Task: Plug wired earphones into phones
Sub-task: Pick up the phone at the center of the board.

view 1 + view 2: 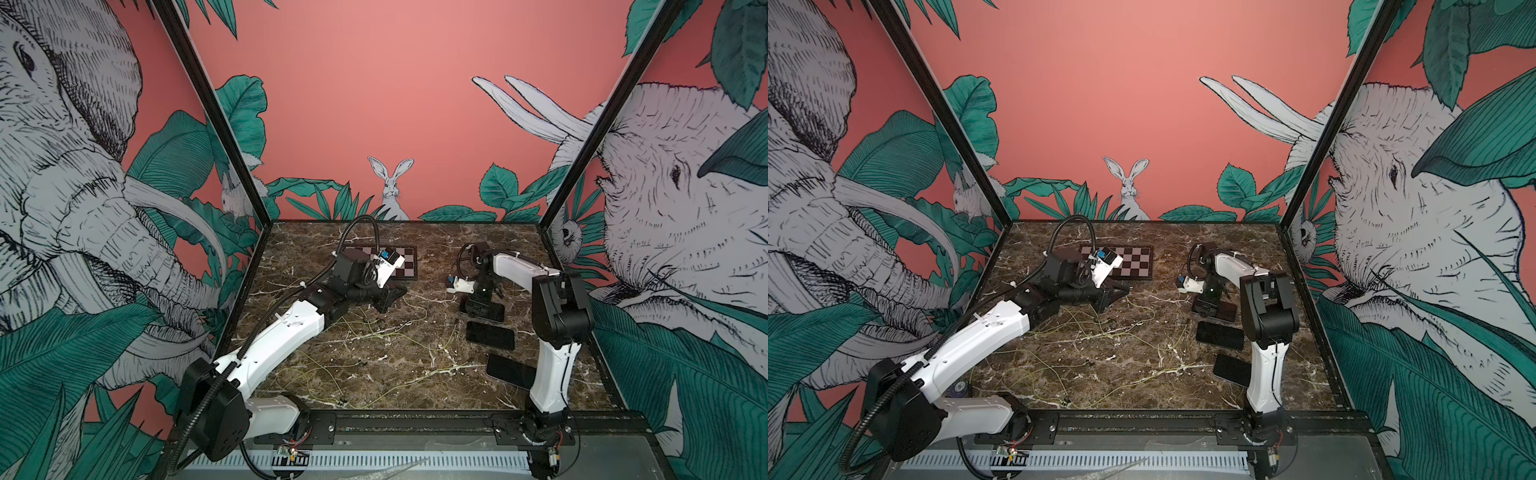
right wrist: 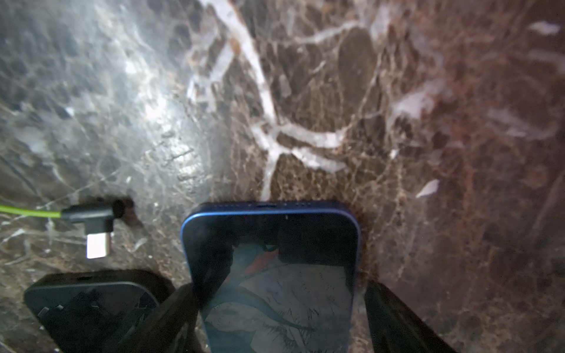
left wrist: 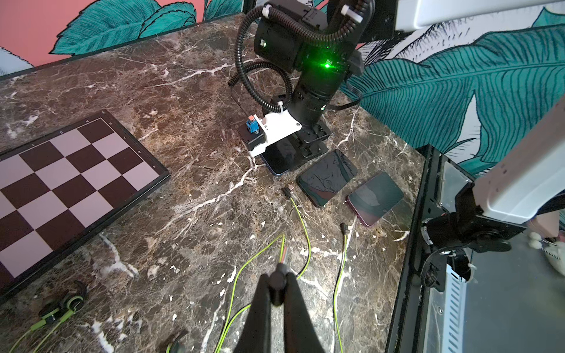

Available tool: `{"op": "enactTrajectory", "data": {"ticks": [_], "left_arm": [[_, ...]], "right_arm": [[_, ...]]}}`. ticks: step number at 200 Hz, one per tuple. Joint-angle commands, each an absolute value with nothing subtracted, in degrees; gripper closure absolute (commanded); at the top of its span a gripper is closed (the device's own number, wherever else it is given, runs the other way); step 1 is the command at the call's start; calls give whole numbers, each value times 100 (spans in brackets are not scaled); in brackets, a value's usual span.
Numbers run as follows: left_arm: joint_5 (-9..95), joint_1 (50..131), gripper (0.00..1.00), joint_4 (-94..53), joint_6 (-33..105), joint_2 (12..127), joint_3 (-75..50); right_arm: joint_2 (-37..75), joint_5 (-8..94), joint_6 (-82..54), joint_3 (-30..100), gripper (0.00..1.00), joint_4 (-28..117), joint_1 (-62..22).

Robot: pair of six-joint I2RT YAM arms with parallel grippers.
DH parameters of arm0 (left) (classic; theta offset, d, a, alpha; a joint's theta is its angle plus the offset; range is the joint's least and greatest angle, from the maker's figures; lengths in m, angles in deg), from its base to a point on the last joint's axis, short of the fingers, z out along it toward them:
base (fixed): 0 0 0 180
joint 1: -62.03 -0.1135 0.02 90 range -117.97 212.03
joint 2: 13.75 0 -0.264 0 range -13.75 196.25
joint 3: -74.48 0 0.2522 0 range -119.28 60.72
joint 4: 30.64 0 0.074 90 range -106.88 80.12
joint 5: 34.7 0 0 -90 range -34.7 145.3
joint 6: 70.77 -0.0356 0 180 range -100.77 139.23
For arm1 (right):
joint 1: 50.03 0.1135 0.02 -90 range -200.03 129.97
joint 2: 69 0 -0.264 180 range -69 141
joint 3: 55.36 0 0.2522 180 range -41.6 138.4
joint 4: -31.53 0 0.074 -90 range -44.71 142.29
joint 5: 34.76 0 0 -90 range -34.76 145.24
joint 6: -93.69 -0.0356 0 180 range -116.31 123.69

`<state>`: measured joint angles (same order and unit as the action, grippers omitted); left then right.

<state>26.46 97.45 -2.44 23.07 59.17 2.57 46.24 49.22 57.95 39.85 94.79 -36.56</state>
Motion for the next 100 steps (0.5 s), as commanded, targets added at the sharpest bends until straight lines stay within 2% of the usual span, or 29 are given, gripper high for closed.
{"op": "enactTrajectory", "data": {"ticks": [1,42,100], "left_arm": [[2706,9706,100,-67,2222,5840,78],[2687,9703,100,-43,2261,5840,58],[2724,9708,100,-3,2287,5854,45]], "right_arm": [[4883,5135,5866,3849,17,9612,-3572],[4889,5457,5883,3672,24,9534,-3309],[4673,5616,5873,3490,39,9292,-3226]]}}
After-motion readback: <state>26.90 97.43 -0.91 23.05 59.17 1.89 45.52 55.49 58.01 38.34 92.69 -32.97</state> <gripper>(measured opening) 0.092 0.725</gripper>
